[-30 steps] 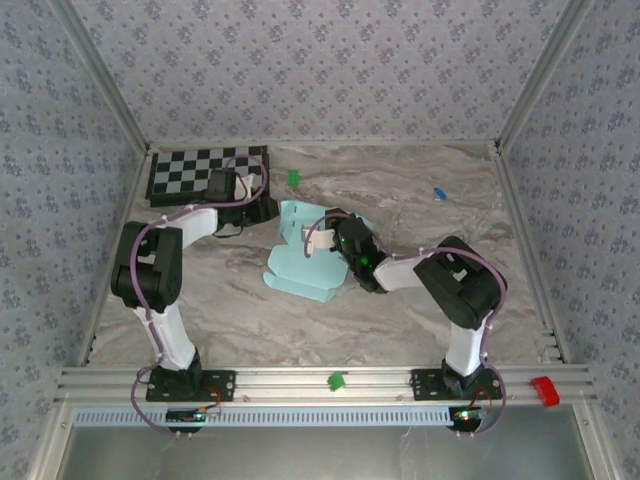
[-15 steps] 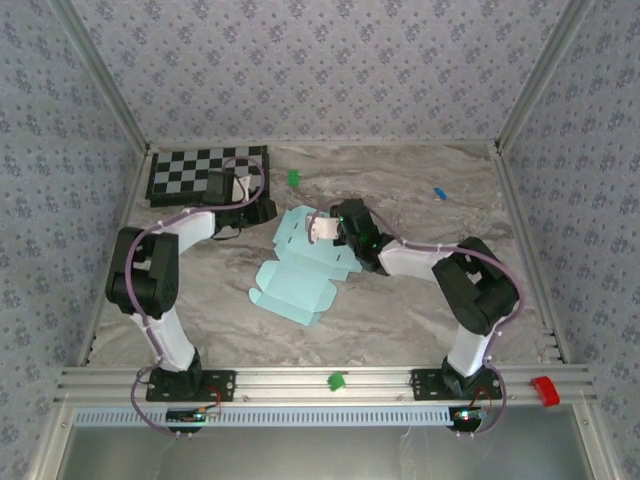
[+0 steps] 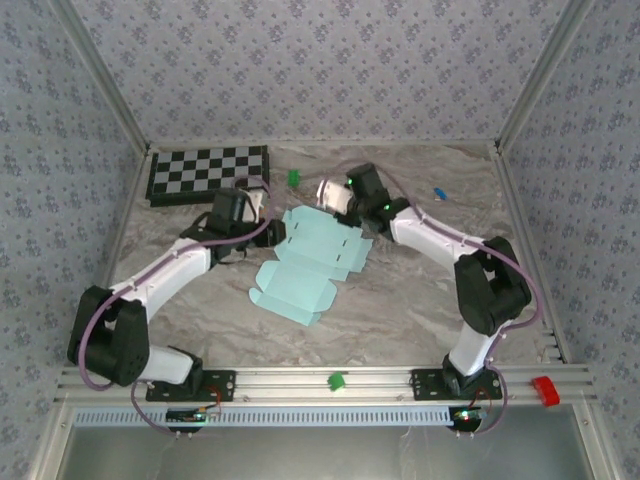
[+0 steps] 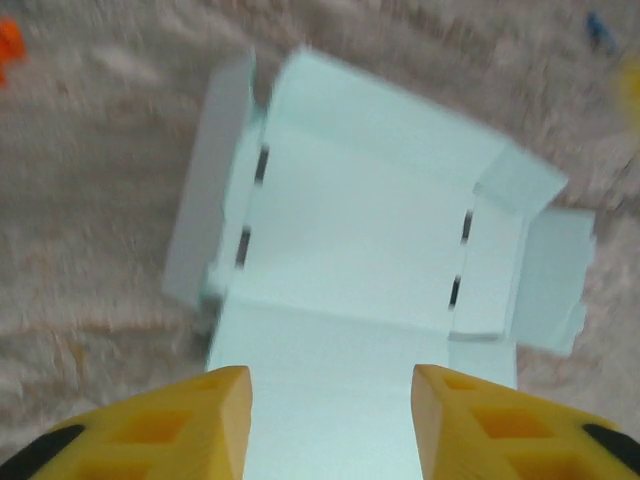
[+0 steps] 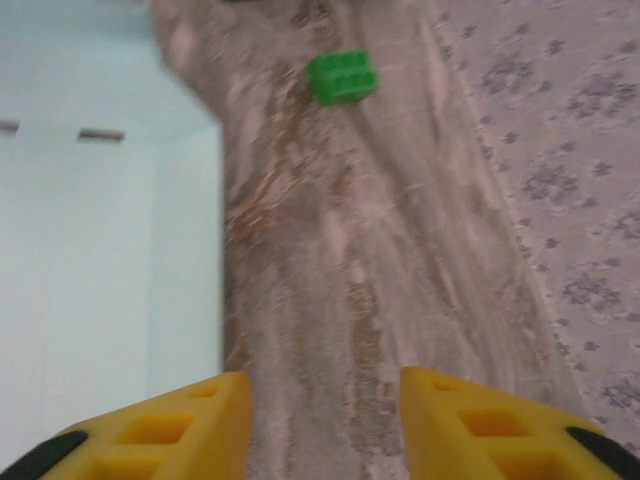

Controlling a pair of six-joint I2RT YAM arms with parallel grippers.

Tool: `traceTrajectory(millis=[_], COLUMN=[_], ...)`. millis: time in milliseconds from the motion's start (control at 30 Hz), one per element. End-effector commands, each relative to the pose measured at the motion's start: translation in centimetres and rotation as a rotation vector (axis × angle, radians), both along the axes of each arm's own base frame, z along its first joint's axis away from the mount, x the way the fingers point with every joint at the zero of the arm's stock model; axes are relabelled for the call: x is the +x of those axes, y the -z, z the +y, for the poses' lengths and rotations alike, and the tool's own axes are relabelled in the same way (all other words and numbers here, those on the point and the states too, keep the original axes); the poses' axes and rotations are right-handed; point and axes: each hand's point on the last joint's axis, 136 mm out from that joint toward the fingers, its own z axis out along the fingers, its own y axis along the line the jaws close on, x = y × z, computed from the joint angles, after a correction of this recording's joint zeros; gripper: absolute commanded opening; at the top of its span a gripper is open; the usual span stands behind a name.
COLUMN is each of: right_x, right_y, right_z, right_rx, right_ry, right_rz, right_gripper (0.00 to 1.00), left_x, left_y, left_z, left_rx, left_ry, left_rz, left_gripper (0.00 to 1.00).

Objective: Fold the paper box

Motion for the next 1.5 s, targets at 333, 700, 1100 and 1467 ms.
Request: traceTrajectory(millis=[333, 700, 1100, 1467], right_x=[-0.8, 0.3, 0.0, -0.6], right_y=[3.8, 7.1, 10.0, 11.3], right_z=[0.0, 0.5, 1.1, 1.2], right_rx=[0.179, 0.210, 0.207, 0.191], right_ry=[0.131, 0.129, 0.114, 0.109], right_rz=[0.763, 0.863, 0.969, 1.009], right_gripper=[0.55, 0.66, 0.63, 0.45], left_x=[-4.5, -6.2, -6.8, -6.9], left_y=[6.3, 10.7, 12.4, 12.7], left_z=[-0.8, -0.5, 0.2, 0.5], left_rx=[0.042, 0.087, 0.131, 0.139], left_ry=[0.013, -0.010, -0.030, -0.039], left_rz=[0.151, 0.235, 0.265, 0.268], left_gripper=[0.10, 0.05, 0.04, 0.04])
